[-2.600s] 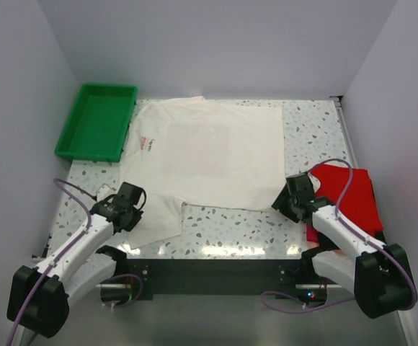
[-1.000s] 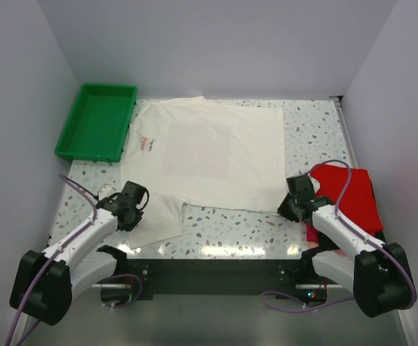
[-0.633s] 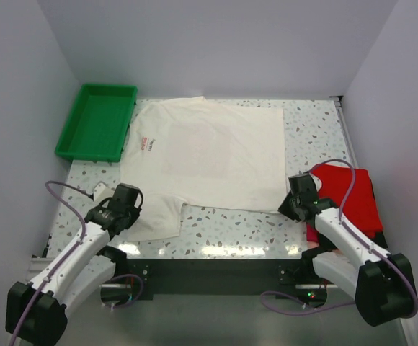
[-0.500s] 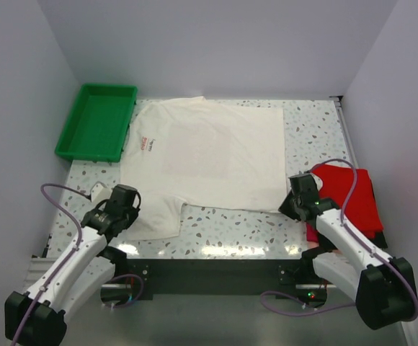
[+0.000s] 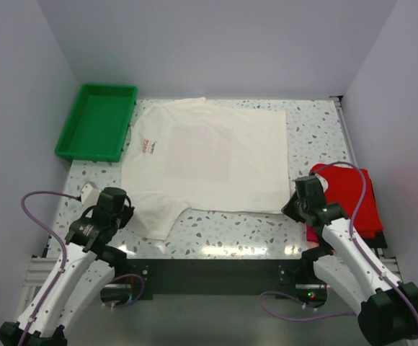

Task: Fold and stack the t-shirts
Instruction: Fold the tshirt

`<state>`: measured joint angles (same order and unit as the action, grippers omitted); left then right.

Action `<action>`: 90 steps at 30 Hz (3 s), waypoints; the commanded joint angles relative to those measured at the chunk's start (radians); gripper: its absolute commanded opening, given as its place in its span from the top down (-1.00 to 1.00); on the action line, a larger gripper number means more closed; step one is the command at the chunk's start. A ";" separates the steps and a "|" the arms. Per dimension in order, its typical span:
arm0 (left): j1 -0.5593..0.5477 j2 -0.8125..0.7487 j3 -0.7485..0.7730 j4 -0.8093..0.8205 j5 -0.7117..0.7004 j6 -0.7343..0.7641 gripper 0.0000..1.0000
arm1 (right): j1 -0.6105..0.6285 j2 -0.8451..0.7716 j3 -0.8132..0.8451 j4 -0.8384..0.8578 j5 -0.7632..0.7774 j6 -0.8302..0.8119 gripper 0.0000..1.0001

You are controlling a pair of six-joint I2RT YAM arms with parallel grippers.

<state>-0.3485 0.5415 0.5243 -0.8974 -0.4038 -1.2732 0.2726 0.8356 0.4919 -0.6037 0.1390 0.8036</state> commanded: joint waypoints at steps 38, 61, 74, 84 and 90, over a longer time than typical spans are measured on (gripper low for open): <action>0.192 0.960 0.626 0.534 0.100 0.403 1.00 | -0.167 0.669 0.540 0.153 -0.159 -0.095 1.00; 0.278 1.152 0.793 0.546 0.166 0.442 1.00 | -0.309 0.813 0.588 0.222 -0.271 -0.072 1.00; 0.310 1.229 0.826 0.563 0.189 0.454 1.00 | -0.325 0.881 0.631 0.255 -0.305 -0.064 1.00; 0.342 1.286 0.872 0.614 0.296 0.509 0.15 | -0.345 0.936 0.678 0.257 -0.329 -0.083 0.32; 0.348 1.142 0.752 0.628 0.284 0.488 -0.27 | -0.334 0.841 0.692 0.217 -0.311 -0.125 -0.35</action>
<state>-0.0074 1.8034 1.3205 -0.3096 -0.1204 -0.7887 -0.0704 1.7660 1.1519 -0.3771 -0.1749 0.7055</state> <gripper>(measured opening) 0.631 0.670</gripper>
